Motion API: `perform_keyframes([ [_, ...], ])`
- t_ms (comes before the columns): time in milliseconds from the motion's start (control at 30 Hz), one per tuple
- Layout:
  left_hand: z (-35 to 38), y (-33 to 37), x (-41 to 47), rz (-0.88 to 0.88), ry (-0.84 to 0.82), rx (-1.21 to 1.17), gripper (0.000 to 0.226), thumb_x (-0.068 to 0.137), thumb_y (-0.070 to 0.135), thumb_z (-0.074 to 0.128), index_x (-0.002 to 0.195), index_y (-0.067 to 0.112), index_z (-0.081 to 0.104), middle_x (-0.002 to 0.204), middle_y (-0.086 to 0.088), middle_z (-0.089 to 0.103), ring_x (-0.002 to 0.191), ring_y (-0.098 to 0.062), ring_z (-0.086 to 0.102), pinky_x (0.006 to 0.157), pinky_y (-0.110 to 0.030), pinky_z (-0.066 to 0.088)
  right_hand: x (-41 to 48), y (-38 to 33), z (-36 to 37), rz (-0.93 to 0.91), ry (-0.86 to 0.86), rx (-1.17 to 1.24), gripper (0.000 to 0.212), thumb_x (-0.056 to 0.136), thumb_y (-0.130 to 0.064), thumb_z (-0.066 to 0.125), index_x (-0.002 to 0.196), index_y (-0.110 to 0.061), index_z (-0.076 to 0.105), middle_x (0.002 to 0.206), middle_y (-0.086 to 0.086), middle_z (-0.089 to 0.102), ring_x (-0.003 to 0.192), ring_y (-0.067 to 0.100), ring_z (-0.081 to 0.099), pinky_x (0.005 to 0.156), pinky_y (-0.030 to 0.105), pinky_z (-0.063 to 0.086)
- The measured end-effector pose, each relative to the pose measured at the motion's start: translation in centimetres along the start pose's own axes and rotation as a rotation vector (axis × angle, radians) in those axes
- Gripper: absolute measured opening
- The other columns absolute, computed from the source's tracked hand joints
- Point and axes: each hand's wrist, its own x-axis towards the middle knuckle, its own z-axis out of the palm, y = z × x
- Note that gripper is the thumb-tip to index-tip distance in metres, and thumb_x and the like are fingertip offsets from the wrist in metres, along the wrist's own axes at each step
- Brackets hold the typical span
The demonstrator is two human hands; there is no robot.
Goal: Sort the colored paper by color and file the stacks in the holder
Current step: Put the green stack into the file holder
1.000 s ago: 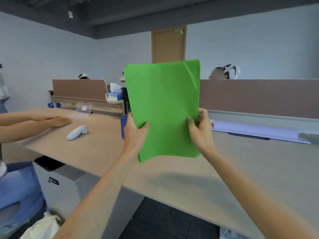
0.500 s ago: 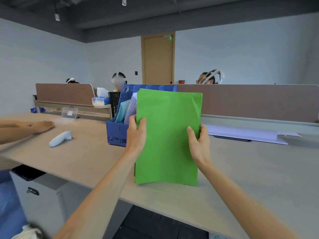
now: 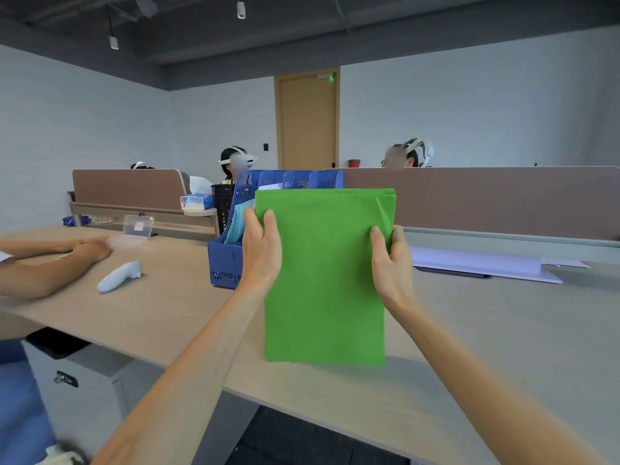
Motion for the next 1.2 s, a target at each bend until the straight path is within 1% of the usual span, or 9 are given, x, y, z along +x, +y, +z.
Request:
perform_keyframes([
  [267, -0.4, -2.6, -0.1, 0.030, -0.046, -0.011, 0.020, 0.101, 0.033, 0.038, 0.095, 0.015, 0.044, 0.076, 0.005, 0.048, 0.072, -0.015, 0.047, 0.071, -0.037, 0.036, -0.8, 1.3, 0.2, -0.096, -0.001, -0.128, 0.025, 0.103, -0.024, 0.042, 0.099, -0.003, 0.053, 0.086, 0.004, 0.059, 0.074, 0.012, 0.047, 0.072, 0.032, 0.039],
  [367, -0.7, -2.3, 0.8, 0.052, -0.133, -0.125, 0.006, 0.097, 0.034, 0.051, 0.102, 0.031, 0.049, 0.100, 0.010, 0.061, 0.094, -0.009, 0.059, 0.086, -0.034, 0.047, 0.3, 0.2, 0.3, -0.159, 0.045, -0.118, 0.024, 0.103, -0.023, 0.041, 0.094, -0.003, 0.051, 0.076, 0.006, 0.053, 0.068, 0.016, 0.043, 0.064, 0.028, 0.035],
  [467, -0.8, -2.8, 1.0, -0.033, -0.220, -0.163, 0.027, 0.093, 0.028, 0.060, 0.119, 0.025, 0.051, 0.116, 0.011, 0.063, 0.107, -0.005, 0.060, 0.098, -0.034, 0.048, 1.1, -1.0, 0.5, -0.199, 0.054, -0.117, 0.024, 0.103, -0.024, 0.041, 0.087, -0.008, 0.047, 0.067, -0.005, 0.041, 0.059, 0.006, 0.032, 0.057, 0.026, 0.031],
  [633, -0.4, -2.7, 0.5, 0.056, -0.157, -0.087, 0.025, 0.095, 0.025, 0.057, 0.117, 0.029, 0.046, 0.108, 0.024, 0.057, 0.097, 0.016, 0.052, 0.084, -0.008, 0.039, 1.4, -1.8, 0.8, -0.181, 0.051, -0.099, 0.020, 0.103, -0.027, 0.042, 0.084, -0.024, 0.044, 0.067, -0.014, 0.044, 0.057, 0.000, 0.037, 0.058, 0.019, 0.034],
  [733, -0.1, -5.3, -1.9, 0.041, -0.140, 0.034, 0.024, 0.097, 0.021, 0.053, 0.119, 0.016, 0.044, 0.104, 0.014, 0.057, 0.082, 0.003, 0.055, 0.069, -0.016, 0.036, -0.8, 1.7, 0.6, -0.089, -0.014, -0.142, 0.002, 0.099, -0.023, 0.049, 0.101, -0.022, 0.050, 0.082, -0.020, 0.057, 0.070, -0.006, 0.050, 0.072, 0.022, 0.042],
  [867, 0.3, -8.6, -3.4, -0.016, -0.152, 0.064, 0.018, 0.098, 0.024, 0.050, 0.112, 0.014, 0.044, 0.106, 0.005, 0.060, 0.097, -0.017, 0.056, 0.076, -0.027, 0.035, -2.4, 5.2, 0.9, 0.002, -0.033, -0.159, 0.027, 0.095, -0.012, 0.052, 0.113, -0.031, 0.049, 0.095, -0.031, 0.057, 0.081, -0.003, 0.056, 0.081, 0.020, 0.043],
  [967, 0.9, -8.8, -1.8, -0.020, -0.128, 0.011, 0.011, 0.098, 0.022, 0.050, 0.108, 0.019, 0.046, 0.094, 0.013, 0.058, 0.084, -0.010, 0.055, 0.073, -0.029, 0.039, -0.5, 5.7, 2.1, 0.011, -0.002, -0.142, 0.022, 0.093, -0.009, 0.050, 0.108, -0.026, 0.051, 0.088, -0.024, 0.060, 0.070, -0.009, 0.056, 0.068, 0.013, 0.043],
  [1033, 1.2, -8.8, 0.0, -0.010, -0.140, -0.036, 0.008, 0.096, 0.021, 0.051, 0.103, 0.023, 0.049, 0.088, 0.014, 0.058, 0.076, -0.007, 0.052, 0.074, -0.029, 0.042, 1.4, 6.3, 3.2, 0.034, 0.026, -0.120, 0.013, 0.092, -0.009, 0.049, 0.101, -0.017, 0.054, 0.079, -0.014, 0.059, 0.062, -0.002, 0.051, 0.064, 0.021, 0.043],
  [1200, 1.3, -7.1, 4.6, -0.138, -0.188, -0.306, 0.026, 0.090, 0.013, 0.060, 0.110, 0.029, 0.062, 0.104, 0.014, 0.070, 0.090, -0.003, 0.066, 0.075, -0.017, 0.053, 6.1, 6.3, 6.1, 0.017, 0.037, -0.080, 0.012, 0.090, -0.008, 0.049, 0.097, -0.014, 0.056, 0.079, -0.009, 0.059, 0.068, 0.008, 0.050, 0.069, 0.028, 0.043],
])
